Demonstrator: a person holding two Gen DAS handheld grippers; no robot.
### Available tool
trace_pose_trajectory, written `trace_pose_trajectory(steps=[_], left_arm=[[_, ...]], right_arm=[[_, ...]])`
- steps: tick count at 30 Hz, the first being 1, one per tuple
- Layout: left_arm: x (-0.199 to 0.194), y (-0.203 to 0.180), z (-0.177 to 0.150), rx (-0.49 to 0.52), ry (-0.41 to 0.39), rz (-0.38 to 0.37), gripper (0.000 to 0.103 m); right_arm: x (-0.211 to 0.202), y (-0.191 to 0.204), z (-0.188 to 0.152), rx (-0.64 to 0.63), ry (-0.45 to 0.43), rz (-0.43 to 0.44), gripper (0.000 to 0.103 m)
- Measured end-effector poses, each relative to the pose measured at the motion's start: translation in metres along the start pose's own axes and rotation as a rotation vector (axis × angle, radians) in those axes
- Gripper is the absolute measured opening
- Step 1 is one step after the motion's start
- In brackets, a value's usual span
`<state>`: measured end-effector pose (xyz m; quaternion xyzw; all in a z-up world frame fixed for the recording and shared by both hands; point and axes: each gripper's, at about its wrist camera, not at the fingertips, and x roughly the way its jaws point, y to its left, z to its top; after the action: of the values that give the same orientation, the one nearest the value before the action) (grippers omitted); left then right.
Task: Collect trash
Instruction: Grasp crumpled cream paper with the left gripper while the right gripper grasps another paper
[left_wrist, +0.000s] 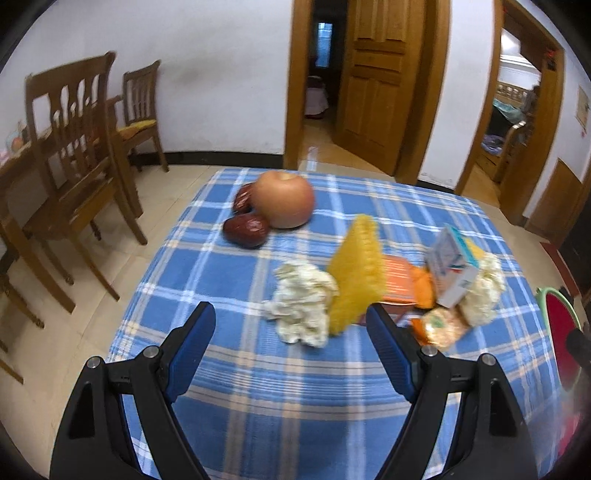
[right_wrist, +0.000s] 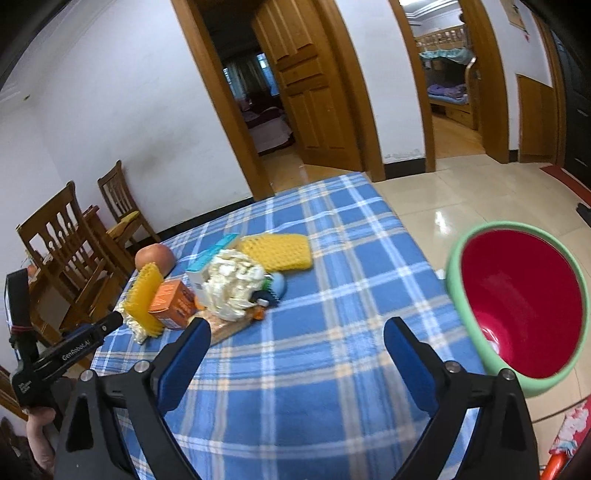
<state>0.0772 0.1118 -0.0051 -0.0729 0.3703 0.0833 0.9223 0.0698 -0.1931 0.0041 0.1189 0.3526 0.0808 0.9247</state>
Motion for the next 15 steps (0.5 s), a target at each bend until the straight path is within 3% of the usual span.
trace_pose_trajectory(steps=[15], left_arm=[[0.041, 0.014, 0.011, -0.045, 0.049, 0.016, 0.083]], right_arm=[[0.062, 0.037, 0.018, -0.085, 0.064, 0.011, 0.097]])
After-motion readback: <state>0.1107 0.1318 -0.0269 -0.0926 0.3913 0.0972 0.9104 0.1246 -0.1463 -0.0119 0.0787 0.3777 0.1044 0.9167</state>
